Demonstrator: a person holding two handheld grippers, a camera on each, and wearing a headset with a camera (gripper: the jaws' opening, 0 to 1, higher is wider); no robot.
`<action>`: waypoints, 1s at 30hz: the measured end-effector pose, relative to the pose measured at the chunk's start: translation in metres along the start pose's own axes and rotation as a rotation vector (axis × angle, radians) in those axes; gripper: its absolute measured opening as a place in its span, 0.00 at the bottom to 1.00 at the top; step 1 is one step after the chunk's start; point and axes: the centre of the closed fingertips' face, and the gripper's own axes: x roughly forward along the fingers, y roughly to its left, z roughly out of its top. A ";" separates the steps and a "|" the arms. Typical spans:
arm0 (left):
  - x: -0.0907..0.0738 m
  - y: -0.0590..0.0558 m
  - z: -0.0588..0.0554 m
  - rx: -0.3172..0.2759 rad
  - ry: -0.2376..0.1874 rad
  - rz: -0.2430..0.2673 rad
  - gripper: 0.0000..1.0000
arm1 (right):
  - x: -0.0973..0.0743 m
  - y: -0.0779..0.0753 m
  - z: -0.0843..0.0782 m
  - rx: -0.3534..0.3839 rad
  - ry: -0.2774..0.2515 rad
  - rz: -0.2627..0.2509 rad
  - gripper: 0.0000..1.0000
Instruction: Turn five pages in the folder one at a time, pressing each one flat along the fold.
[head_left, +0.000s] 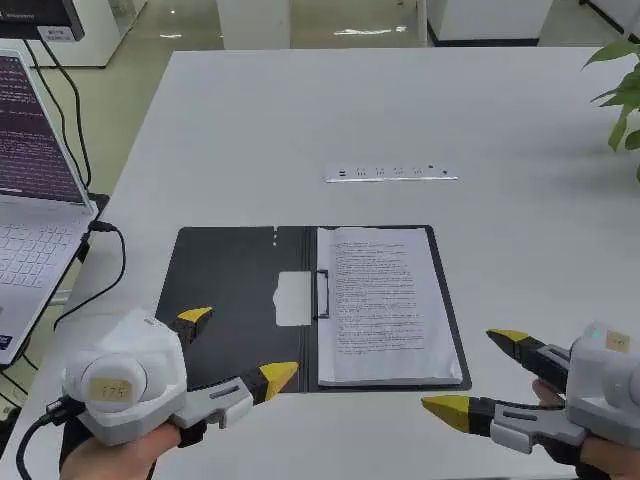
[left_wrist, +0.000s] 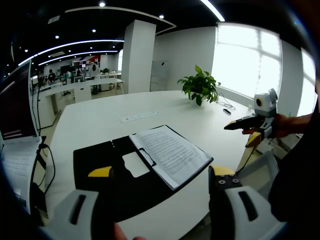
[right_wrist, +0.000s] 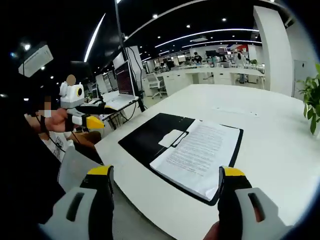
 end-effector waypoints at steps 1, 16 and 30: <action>0.000 0.000 0.000 -0.001 -0.002 -0.001 0.77 | 0.000 0.000 0.001 0.000 -0.001 0.000 0.86; 0.001 0.000 0.002 -0.005 0.000 -0.005 0.77 | 0.001 -0.004 0.003 0.003 -0.006 -0.004 0.86; -0.006 0.004 -0.007 -0.011 0.014 0.010 0.77 | 0.002 -0.006 0.000 0.012 -0.005 -0.002 0.86</action>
